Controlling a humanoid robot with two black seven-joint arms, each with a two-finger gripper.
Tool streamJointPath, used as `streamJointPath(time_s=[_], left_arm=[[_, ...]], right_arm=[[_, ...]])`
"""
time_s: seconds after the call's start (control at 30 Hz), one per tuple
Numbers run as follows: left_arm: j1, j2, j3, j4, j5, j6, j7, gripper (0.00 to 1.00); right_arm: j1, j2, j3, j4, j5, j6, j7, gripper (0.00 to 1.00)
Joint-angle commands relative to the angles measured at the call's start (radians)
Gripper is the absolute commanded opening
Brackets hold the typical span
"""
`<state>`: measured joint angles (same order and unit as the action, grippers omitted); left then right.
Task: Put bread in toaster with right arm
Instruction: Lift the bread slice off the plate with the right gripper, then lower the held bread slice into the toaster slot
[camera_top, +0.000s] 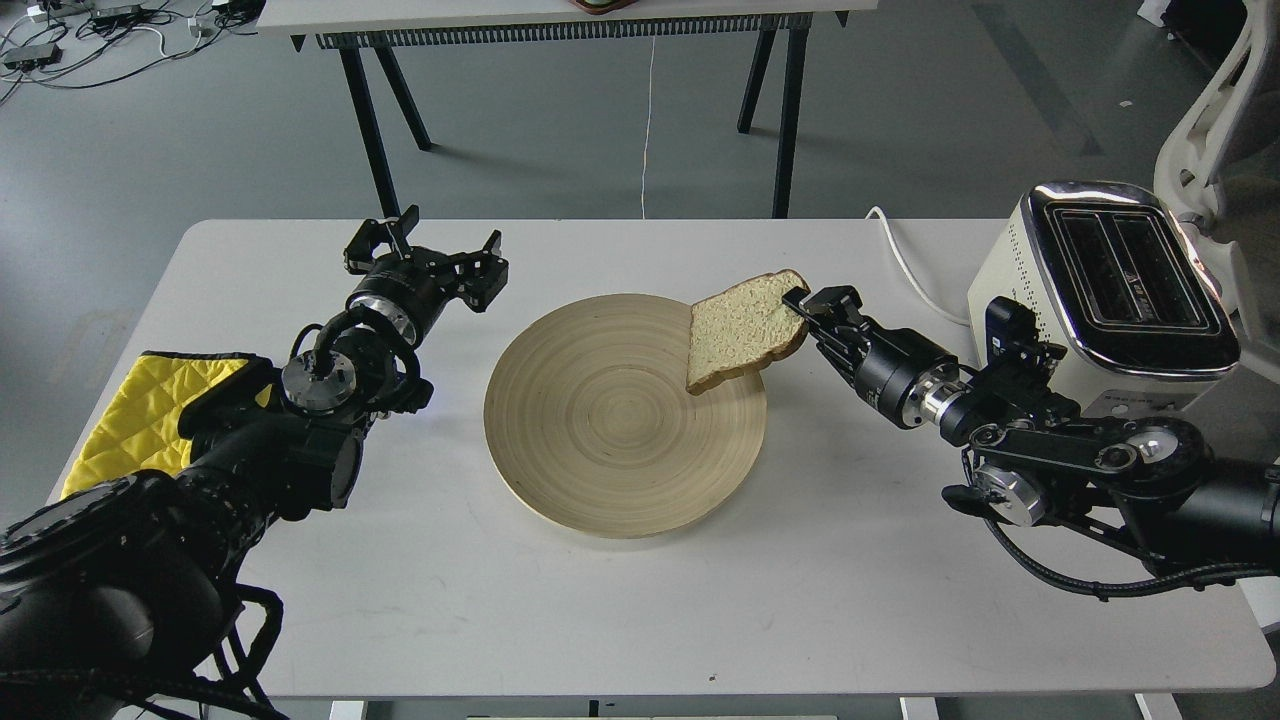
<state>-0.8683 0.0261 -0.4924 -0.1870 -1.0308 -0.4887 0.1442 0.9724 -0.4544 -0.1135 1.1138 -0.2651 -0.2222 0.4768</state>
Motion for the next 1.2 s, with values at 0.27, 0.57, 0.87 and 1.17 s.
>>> streamJointPath(time_s=[0.27,0.57,0.87,1.17], left_arm=[[0.000,0.000,0.000,0.000,0.000,0.000,0.000,1.00],[0.000,0.000,0.000,0.000,0.000,0.000,0.000,1.00],[0.000,0.000,0.000,0.000,0.000,0.000,0.000,1.00],[0.000,0.000,0.000,0.000,0.000,0.000,0.002,1.00]], right_arm=[[0.110,-0.188,0.179,0.052,0.012,-0.017,-0.020,0.00],[0.299,-0.452,0.000,0.043,-0.005,-0.023,-0.069,0.00],[0.591,-0.570,-0.463,0.046,-0.034,-0.023,-0.061,0.00],[0.677,-0.615,-0.627,0.055,-0.146,-0.006,-0.106,0.00]])
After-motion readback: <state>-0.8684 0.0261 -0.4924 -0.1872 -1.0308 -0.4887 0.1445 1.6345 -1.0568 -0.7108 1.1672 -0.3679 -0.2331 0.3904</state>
